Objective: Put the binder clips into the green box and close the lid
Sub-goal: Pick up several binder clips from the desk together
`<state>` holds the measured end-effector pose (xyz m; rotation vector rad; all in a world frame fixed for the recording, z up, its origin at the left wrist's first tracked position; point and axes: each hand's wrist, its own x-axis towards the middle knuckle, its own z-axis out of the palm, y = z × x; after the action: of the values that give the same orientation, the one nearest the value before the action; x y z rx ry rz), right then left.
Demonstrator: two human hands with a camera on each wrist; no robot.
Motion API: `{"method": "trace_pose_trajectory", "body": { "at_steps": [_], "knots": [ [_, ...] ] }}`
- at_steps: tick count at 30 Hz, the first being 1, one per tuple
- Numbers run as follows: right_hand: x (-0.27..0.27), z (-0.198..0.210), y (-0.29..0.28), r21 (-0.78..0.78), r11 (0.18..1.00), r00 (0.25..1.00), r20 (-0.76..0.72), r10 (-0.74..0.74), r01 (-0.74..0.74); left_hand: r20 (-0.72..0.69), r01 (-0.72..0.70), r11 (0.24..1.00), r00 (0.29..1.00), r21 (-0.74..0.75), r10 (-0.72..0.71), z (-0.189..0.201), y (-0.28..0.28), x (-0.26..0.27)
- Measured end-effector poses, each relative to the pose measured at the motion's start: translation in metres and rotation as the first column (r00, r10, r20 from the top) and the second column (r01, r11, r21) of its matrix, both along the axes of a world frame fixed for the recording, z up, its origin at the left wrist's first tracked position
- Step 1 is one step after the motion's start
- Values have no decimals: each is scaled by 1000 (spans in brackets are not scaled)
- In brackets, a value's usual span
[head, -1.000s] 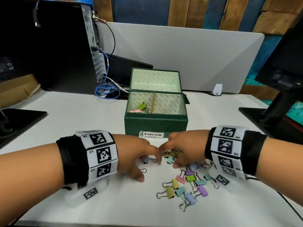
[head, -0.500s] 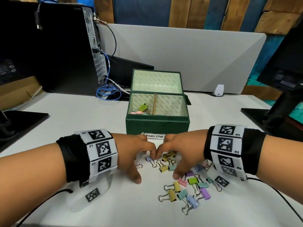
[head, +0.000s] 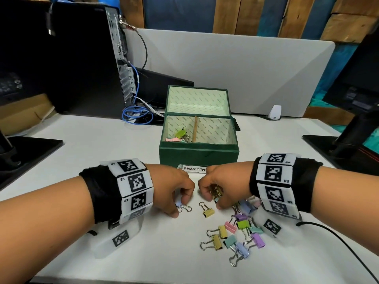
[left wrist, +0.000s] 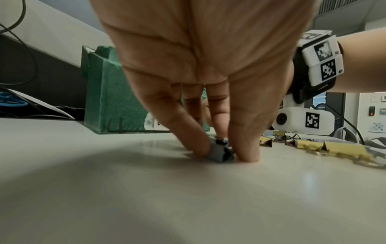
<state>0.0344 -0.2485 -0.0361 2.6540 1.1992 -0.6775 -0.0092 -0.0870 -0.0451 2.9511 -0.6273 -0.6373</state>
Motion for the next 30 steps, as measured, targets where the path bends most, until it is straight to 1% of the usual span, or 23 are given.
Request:
{"method": "trace_pose_trajectory", "body": {
  "at_steps": [4,8,11,12,14,15,17,19,20,22,23,25,27,30],
  "knots": [
    [6,-1,1,0,1000,1000,-12,2,-2,19,10,1000,1000,-27,-9,-1,-1,-1],
    [14,0,0,45,999,998,-67,-3,6,-26,49,998,998,-51,-50,-1,-1,-1],
    [19,14,-3,160,980,985,-146,-94,117,-28,61,998,998,-22,-62,-3,0,0],
    [22,22,-4,212,965,981,-149,-125,155,-17,62,998,998,-20,-62,-4,1,0],
    [28,39,-4,332,917,975,-120,-190,219,9,55,998,998,-22,-55,-6,1,0],
    [32,47,-4,404,881,970,-97,-225,245,16,50,999,999,-21,-50,-7,1,-1],
    [42,60,-2,550,789,951,-27,-309,272,21,48,999,999,-16,-48,-6,1,-2],
    [55,67,1,640,710,912,35,-409,294,28,55,998,998,-18,-54,-6,1,-2],
    [60,67,2,633,710,891,68,-448,309,34,56,998,998,-21,-55,-6,1,-2],
    [69,64,2,550,760,865,126,-485,345,58,50,998,997,-28,-48,-6,2,-2],
    [71,61,-1,523,773,862,133,-490,359,72,46,998,996,-33,-43,-7,2,-1],
    [69,57,-11,534,763,865,109,-489,364,89,38,999,995,-38,-34,-8,3,-1],
    [58,54,-27,573,748,877,100,-470,336,111,43,998,993,-48,-38,-5,6,1],
    [39,50,-52,574,769,910,94,-403,282,198,37,994,980,-107,-15,12,9,10]
  ]
}}
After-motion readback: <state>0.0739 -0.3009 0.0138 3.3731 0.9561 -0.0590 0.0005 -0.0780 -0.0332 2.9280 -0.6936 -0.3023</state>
